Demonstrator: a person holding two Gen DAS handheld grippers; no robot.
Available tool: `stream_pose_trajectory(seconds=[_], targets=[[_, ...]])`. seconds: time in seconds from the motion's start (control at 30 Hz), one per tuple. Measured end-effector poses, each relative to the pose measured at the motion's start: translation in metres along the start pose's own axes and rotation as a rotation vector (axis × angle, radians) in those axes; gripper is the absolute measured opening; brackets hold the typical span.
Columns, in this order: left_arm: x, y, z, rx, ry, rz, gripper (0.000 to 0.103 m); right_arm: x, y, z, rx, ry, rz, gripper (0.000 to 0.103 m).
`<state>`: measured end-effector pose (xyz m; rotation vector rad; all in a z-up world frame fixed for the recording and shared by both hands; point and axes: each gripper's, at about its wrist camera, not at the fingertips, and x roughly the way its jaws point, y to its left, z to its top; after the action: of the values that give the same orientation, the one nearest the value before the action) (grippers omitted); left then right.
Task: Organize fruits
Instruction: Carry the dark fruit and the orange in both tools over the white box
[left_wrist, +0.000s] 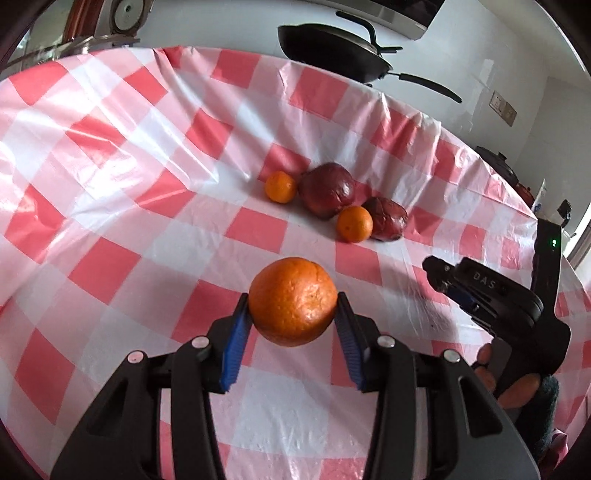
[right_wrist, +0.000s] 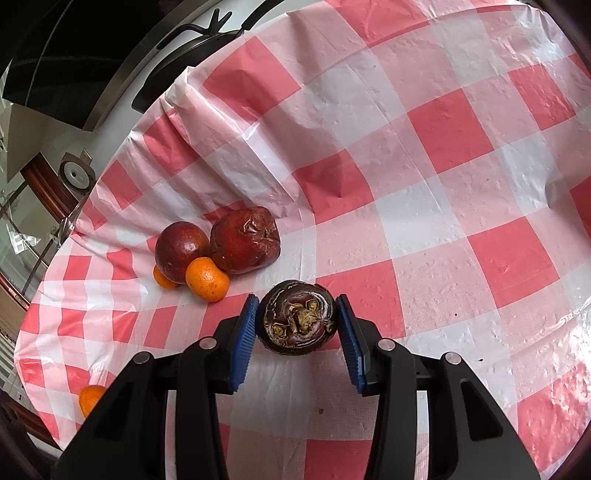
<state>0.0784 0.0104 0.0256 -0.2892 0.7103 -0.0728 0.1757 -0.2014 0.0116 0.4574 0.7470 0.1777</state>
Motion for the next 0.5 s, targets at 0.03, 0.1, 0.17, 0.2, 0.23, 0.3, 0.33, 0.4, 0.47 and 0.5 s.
stream_pose_trajectory(seconds=[0.03, 0.1, 0.17, 0.2, 0.23, 0.3, 0.33, 0.4, 0.47, 0.5], targets=[[0.000, 0.000, 0.000, 0.003, -0.001, 0.000, 0.045, 0.000, 0.000, 0.000, 0.002, -0.002, 0.001, 0.043], [-0.001, -0.002, 0.000, 0.011, -0.010, 0.006, 0.045, -0.001, -0.001, 0.000, 0.005, -0.003, 0.004, 0.043], [-0.001, -0.002, 0.000, 0.017, -0.014, 0.014, 0.045, -0.001, -0.002, 0.001, 0.011, -0.004, 0.003, 0.043], [0.000, -0.002, 0.000, 0.015, -0.013, 0.015, 0.045, -0.001, -0.002, 0.001, 0.014, -0.002, -0.003, 0.043], [0.000, -0.001, 0.000, 0.008, -0.012, 0.011, 0.045, -0.001, -0.003, 0.001, 0.016, 0.001, -0.005, 0.043], [0.000, 0.002, 0.001, -0.010, -0.015, 0.003, 0.045, 0.000, -0.004, 0.002, 0.021, 0.003, -0.010, 0.043], [-0.001, 0.003, 0.001, -0.017, -0.022, 0.004, 0.045, -0.001, -0.004, 0.002, 0.025, 0.001, -0.012, 0.043], [-0.005, 0.005, -0.002, -0.016, -0.035, 0.021, 0.045, -0.001, -0.005, 0.001, 0.026, 0.010, -0.026, 0.043], [-0.011, 0.008, -0.008, -0.013, -0.037, 0.038, 0.045, -0.004, -0.009, -0.003, 0.051, 0.037, -0.020, 0.043], [-0.014, 0.009, -0.010, -0.015, -0.037, 0.039, 0.045, -0.007, -0.012, -0.006, 0.068, 0.048, -0.021, 0.043]])
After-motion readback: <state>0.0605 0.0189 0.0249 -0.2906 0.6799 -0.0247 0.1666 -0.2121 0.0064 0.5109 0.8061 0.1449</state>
